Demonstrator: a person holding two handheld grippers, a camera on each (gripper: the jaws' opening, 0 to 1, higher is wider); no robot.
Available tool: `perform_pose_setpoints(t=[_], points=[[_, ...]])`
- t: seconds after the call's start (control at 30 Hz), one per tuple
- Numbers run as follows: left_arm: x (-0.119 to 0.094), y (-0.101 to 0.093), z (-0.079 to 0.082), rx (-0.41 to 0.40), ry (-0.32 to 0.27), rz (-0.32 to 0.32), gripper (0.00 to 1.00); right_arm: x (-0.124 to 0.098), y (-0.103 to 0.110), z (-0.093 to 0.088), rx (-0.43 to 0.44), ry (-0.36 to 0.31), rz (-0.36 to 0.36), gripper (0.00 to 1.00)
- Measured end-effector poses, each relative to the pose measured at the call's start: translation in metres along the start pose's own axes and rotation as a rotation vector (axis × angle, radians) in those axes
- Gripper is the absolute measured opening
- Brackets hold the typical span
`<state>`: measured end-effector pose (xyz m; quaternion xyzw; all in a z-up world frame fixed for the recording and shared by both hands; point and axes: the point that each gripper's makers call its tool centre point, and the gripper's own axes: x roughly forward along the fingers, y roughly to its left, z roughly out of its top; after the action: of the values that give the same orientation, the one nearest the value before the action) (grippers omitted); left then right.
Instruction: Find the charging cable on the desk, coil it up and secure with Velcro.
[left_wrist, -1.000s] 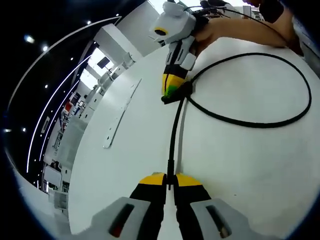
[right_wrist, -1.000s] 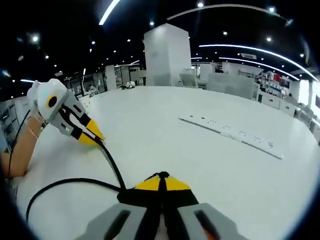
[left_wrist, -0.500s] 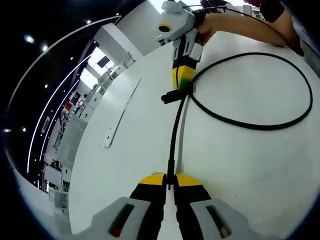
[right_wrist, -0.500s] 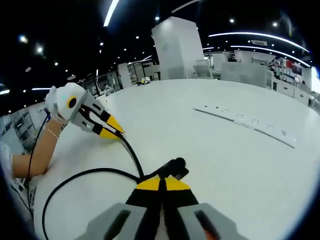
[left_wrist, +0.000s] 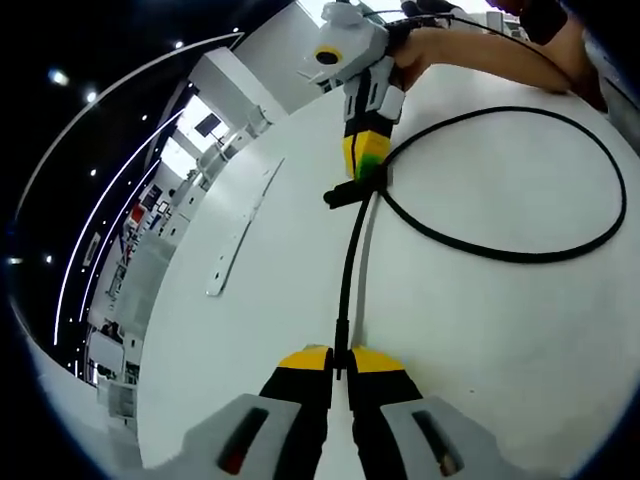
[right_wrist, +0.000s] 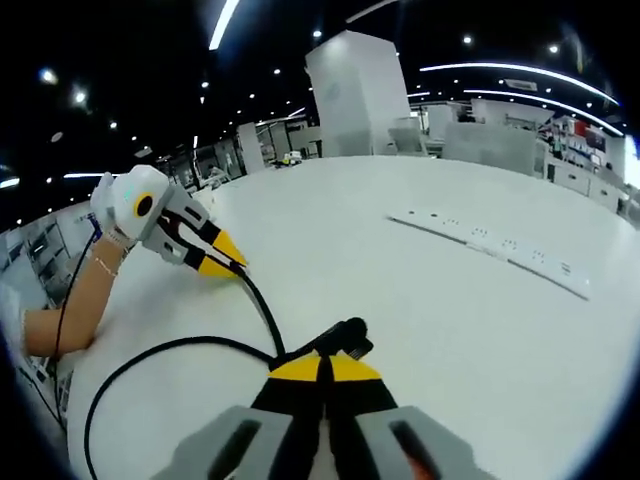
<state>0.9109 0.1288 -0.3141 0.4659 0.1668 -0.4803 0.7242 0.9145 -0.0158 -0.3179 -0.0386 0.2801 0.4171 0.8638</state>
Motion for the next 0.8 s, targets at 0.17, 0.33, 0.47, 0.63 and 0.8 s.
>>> perform_pose_setpoints(t=[0.17, 0.33, 0.47, 0.63, 0.8], points=[[0.000, 0.000, 0.000, 0.004, -0.003, -0.002, 0.07, 0.009, 0.018, 0.001, -0.039, -0.009, 0.098, 0.03], [0.000, 0.001, 0.000, 0.006, 0.006, -0.004, 0.07, 0.008, 0.001, -0.003, -0.096, 0.015, -0.013, 0.02], [0.000, 0.000, 0.000, 0.014, 0.010, -0.012, 0.07, 0.010, 0.000, -0.003, -0.114, 0.031, -0.026, 0.02], [-0.001, 0.003, 0.000, 0.017, 0.009, 0.003, 0.12, 0.010, -0.001, -0.001, -0.128, 0.043, -0.039, 0.03], [-0.002, 0.008, 0.006, 0.027, -0.017, 0.030, 0.24, 0.010, -0.003, -0.001, -0.113, 0.034, -0.035, 0.03]])
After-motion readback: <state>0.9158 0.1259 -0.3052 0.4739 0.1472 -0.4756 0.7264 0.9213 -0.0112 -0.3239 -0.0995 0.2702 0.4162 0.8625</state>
